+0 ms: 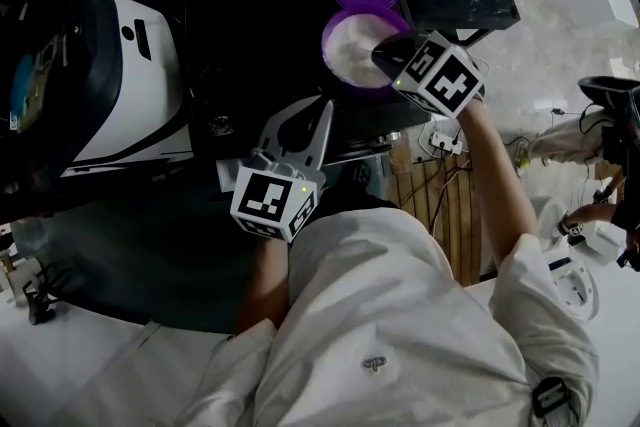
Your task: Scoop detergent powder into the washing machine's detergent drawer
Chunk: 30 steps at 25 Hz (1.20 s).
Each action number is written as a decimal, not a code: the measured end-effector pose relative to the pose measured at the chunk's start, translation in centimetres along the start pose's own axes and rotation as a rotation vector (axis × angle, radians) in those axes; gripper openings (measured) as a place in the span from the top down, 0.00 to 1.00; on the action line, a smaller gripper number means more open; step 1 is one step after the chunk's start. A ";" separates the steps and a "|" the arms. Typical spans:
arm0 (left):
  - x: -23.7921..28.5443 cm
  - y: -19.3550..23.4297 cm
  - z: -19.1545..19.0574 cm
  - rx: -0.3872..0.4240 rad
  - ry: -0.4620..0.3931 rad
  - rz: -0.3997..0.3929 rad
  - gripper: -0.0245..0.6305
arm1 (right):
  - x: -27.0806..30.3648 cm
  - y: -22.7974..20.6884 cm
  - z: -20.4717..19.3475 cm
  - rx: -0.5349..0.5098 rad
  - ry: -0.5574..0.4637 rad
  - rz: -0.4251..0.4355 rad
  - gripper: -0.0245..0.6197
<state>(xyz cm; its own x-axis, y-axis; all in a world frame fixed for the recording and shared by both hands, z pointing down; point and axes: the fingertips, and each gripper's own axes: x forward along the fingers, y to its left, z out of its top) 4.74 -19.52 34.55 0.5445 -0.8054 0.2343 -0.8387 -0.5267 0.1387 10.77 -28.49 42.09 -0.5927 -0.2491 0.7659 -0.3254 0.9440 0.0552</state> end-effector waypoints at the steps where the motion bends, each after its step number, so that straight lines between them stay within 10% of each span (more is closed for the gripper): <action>1: 0.0 0.0 0.0 0.000 -0.001 0.000 0.93 | 0.0 0.2 -0.1 0.000 0.004 0.007 0.95; 30: -0.6 -0.9 0.3 0.008 -0.015 -0.021 0.93 | -1.8 3.1 -0.1 0.123 -0.059 0.117 0.95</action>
<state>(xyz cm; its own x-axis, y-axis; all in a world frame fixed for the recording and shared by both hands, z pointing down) 5.18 -18.67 34.01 0.5619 -0.7982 0.2173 -0.8271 -0.5455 0.1353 10.88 -25.06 40.93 -0.6732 -0.1547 0.7231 -0.3373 0.9345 -0.1140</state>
